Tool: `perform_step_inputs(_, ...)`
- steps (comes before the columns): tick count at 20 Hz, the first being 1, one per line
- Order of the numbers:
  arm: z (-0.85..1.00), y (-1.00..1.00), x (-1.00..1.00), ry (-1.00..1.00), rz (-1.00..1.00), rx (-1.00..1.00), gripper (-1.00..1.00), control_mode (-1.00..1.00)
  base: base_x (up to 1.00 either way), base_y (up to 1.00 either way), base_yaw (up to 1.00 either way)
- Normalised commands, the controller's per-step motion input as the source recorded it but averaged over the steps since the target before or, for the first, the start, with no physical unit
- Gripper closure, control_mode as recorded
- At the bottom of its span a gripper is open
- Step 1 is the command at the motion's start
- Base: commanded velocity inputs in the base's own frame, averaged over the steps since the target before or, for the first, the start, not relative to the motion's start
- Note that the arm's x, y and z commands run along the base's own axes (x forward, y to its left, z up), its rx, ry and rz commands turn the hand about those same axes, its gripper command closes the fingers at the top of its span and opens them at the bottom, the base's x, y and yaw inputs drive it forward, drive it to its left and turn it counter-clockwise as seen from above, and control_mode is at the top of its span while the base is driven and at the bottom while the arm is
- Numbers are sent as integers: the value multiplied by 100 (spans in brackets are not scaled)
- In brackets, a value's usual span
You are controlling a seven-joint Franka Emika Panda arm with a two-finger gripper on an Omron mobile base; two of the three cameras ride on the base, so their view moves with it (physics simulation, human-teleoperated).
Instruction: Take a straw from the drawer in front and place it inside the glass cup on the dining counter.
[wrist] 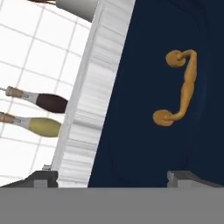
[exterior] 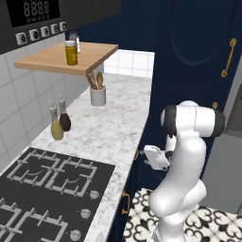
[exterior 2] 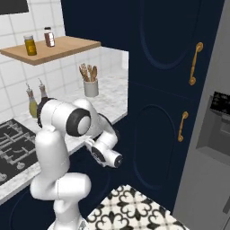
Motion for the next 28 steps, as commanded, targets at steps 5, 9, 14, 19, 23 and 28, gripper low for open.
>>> perform_step_inputs(5, -33, -21, 38, 0, 0, 12, -100, -100, 0, 0, 0)
perform_step_inputs(9, -35, -4, 36, 0, 0, 8, -100, -100, 0, 0, 0)
perform_step_inputs(14, -27, 1, 41, 0, 0, 1, -100, -100, 0, 0, 0)
perform_step_inputs(19, -18, 7, 54, 1, 0, 0, -100, -100, 0, 0, 0)
perform_step_inputs(23, -18, 26, 46, 2, 0, 0, -100, -100, 0, 0, 0)
perform_step_inputs(28, -25, 30, 38, 4, 0, 0, -100, -100, 0, 0, 0)
